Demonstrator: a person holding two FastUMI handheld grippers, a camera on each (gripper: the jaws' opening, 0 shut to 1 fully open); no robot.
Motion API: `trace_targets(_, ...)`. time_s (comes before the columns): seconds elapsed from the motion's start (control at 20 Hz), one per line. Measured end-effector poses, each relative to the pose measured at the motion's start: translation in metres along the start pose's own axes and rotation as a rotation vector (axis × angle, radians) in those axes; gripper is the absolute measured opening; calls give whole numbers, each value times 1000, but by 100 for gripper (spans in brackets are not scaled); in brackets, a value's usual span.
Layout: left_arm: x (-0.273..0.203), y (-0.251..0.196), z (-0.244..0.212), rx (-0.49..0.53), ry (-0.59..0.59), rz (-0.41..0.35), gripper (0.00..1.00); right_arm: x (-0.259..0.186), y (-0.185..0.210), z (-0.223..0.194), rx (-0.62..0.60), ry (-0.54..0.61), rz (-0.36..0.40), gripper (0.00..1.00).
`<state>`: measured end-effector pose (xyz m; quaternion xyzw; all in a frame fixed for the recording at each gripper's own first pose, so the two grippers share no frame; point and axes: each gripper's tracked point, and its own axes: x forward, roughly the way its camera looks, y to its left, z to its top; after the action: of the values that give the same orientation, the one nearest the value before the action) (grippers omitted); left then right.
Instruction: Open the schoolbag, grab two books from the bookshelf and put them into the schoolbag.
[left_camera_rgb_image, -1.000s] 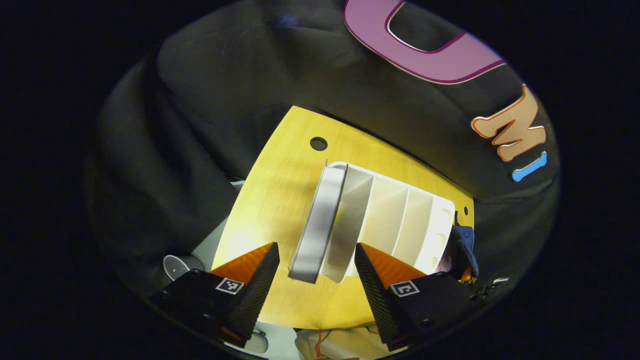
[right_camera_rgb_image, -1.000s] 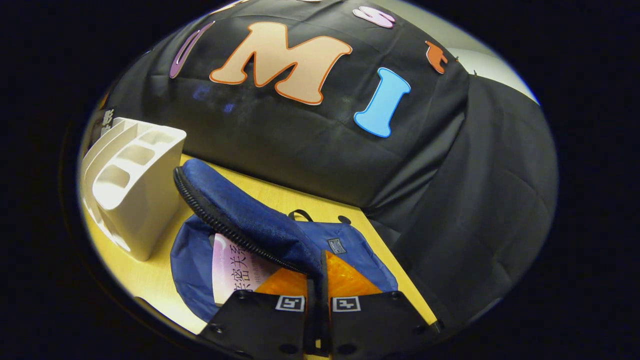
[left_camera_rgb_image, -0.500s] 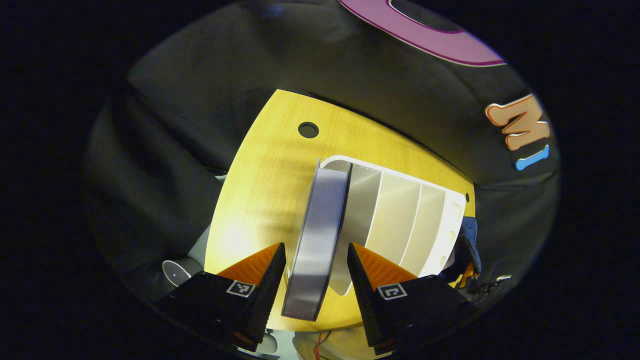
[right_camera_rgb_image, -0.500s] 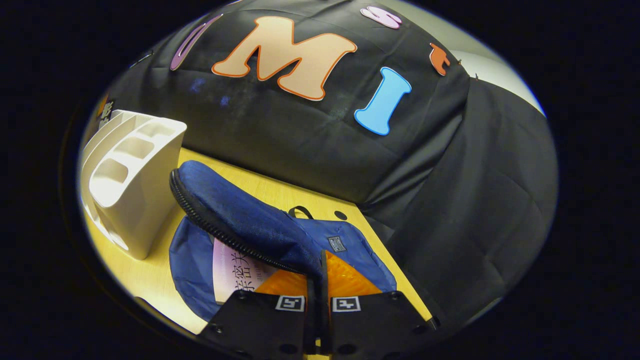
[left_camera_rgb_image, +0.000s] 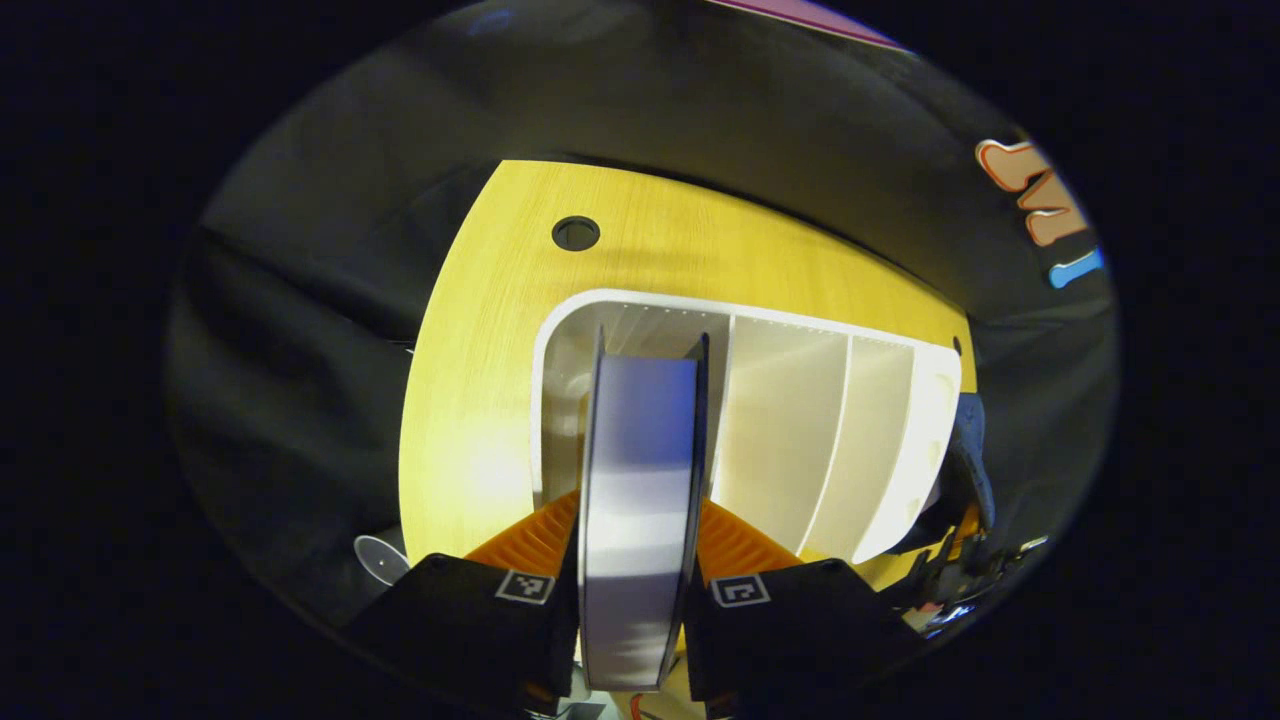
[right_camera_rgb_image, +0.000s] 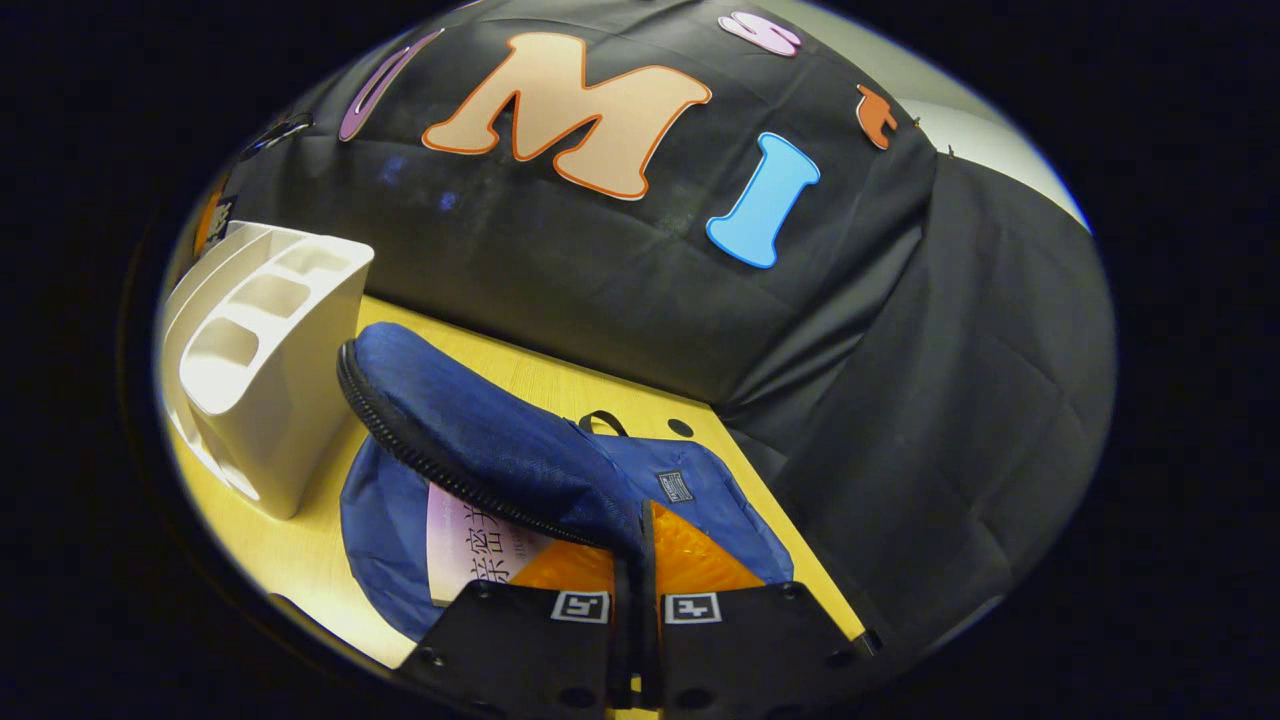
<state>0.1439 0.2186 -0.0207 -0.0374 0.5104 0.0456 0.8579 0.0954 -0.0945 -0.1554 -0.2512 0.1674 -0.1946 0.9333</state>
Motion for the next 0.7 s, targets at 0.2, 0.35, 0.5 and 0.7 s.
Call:
trace_targets(0.2,6,-1,-3,9,28,18,41,-1,0,0,-2,-2,2,5)
trace_targets(0.35,10,-1,-4,9,39,35,39,-1,1,0,-5,-4,6,4)
trace_targets(0.5,10,-4,-8,-7,54,47,39,-2,1,-1,-2,-3,8,4)
trace_targets(0.7,-4,-7,-13,-21,55,52,39,-3,1,-1,8,-12,5,6)
